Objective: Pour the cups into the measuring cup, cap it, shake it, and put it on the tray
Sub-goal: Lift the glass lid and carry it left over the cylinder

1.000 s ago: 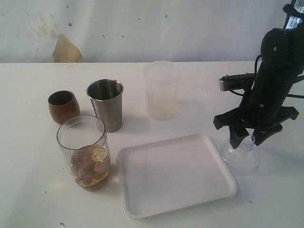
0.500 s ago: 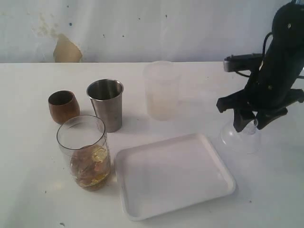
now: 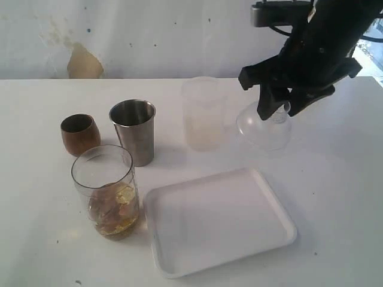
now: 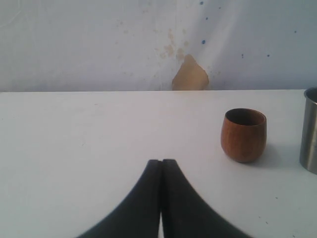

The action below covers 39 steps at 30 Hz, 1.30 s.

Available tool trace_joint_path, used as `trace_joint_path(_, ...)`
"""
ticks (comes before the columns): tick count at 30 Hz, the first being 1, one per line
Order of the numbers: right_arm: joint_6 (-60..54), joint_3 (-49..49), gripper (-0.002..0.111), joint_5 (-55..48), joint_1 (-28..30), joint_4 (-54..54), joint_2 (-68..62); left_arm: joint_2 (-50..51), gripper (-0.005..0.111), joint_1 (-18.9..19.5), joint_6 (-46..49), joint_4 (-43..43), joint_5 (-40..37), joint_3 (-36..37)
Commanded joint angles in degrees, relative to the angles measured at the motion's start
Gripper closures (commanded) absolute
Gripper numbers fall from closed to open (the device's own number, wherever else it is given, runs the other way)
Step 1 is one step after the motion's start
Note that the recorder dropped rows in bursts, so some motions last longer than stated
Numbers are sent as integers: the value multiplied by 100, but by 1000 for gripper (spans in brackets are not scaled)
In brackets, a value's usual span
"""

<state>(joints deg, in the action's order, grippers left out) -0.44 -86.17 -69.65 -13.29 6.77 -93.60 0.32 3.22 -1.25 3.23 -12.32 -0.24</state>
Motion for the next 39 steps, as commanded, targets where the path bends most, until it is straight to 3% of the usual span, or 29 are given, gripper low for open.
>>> trace_joint_path(1,44,-70,108,-31,9,-134,41,-32,107,-35,0,23,63,24)
trace_joint_path(8,-196,-295,108,-31,-220,692,41,-32,107,-35,0,23,63,24)
trace_joint_path(17,376,-1208,108,-31,-2017,673,-165,-32,107,-35,0,23,63,24)
trace_joint_path(24,954,-1666,108,-31,-2923,559,-828,-32,107,-35,0,23,63,24)
trace_joint_path(29,1364,-2152,108,-31,-3119,-171,-1117,-32,107,-35,0,23,63,24)
trace_joint_path(39,1350,-2200,108,-31,-3129,94,-1386,-32,107,-35,0,23,63,24)
